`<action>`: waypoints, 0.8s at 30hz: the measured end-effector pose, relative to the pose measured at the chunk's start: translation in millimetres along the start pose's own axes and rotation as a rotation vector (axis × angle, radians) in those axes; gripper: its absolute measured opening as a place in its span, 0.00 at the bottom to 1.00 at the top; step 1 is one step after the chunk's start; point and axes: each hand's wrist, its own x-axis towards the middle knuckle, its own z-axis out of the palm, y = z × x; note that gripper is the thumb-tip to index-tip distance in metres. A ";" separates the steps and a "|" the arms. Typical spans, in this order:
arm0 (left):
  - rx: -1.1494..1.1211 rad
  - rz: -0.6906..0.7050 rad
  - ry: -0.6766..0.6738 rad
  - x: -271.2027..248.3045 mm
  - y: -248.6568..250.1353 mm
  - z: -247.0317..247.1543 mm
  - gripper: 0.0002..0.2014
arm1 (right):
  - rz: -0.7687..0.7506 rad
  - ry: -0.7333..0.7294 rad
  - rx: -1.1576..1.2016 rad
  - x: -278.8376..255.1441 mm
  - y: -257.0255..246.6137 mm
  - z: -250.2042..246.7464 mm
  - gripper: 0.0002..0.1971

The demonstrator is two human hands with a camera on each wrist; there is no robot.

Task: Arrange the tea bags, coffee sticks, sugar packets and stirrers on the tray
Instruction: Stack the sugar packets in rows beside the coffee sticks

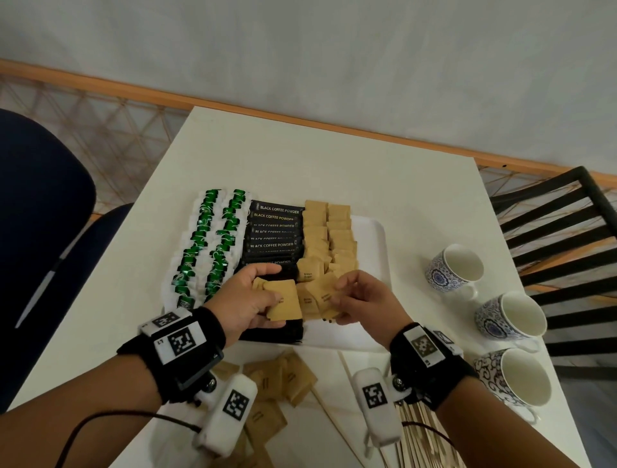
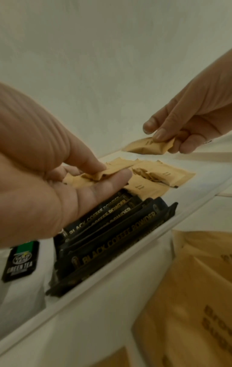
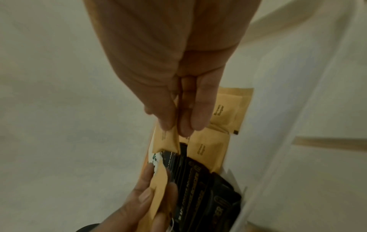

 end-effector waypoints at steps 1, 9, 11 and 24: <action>-0.005 -0.009 0.002 -0.4 0.0 -0.3 0.20 | -0.005 -0.016 -0.010 -0.5 0.5 0.0 0.09; 0.033 0.007 -0.020 -4.7 -2.3 7.1 0.12 | -0.043 -0.005 0.001 -2.3 1.0 6.6 0.13; 0.064 0.009 -0.038 -5.0 -3.7 8.4 0.08 | -0.043 0.003 0.014 -3.9 0.6 9.3 0.13; -0.005 0.004 0.046 -5.4 7.8 -2.7 0.16 | 0.036 0.095 -0.333 2.4 24.1 19.9 0.10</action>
